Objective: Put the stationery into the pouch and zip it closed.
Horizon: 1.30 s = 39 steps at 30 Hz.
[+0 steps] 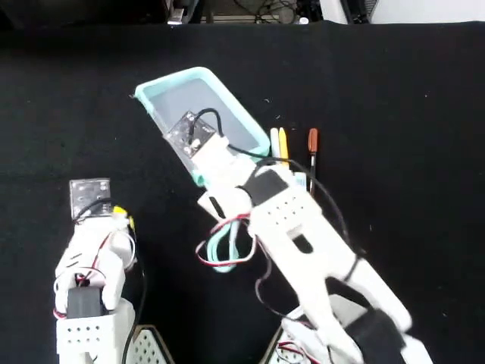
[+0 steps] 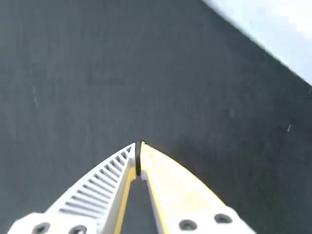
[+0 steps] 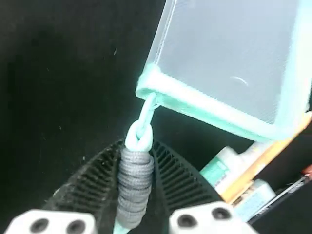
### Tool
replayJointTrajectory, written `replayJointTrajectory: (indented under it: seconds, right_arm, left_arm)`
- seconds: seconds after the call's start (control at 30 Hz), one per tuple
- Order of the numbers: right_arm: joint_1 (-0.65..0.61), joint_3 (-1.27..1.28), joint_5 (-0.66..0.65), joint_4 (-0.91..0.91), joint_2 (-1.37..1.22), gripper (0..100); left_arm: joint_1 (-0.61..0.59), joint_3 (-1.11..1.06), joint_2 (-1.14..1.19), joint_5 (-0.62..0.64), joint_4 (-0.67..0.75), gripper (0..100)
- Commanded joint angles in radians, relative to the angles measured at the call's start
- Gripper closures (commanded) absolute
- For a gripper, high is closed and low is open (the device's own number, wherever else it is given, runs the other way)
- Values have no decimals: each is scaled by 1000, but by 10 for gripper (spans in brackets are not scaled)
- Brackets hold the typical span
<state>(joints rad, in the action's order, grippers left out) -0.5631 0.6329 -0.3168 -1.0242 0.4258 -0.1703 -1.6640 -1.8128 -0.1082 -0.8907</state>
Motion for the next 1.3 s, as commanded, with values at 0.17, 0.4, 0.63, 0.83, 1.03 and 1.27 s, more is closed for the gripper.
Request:
replayJointTrajectory:
  seconds: [0.17,0.4,0.63,0.83,1.03,1.27]
  right_arm:
    - [-41,-77,-5,41,51,986]
    - [-46,-73,63,71,58,986]
    - [-44,-13,74,133,56,986]
    - [-41,-7,74,124,56,986]
    - [-41,7,74,132,58,986]
    - [-41,7,74,132,58,986]
  left_arm:
    - [105,90,-2,-63,298,873]
    - [116,73,5,17,278,869]
    - [84,274,311,81,233,826]
    - [194,489,686,163,135,823]
    - [260,570,678,362,-8,760]
    - [288,507,540,376,-20,726]
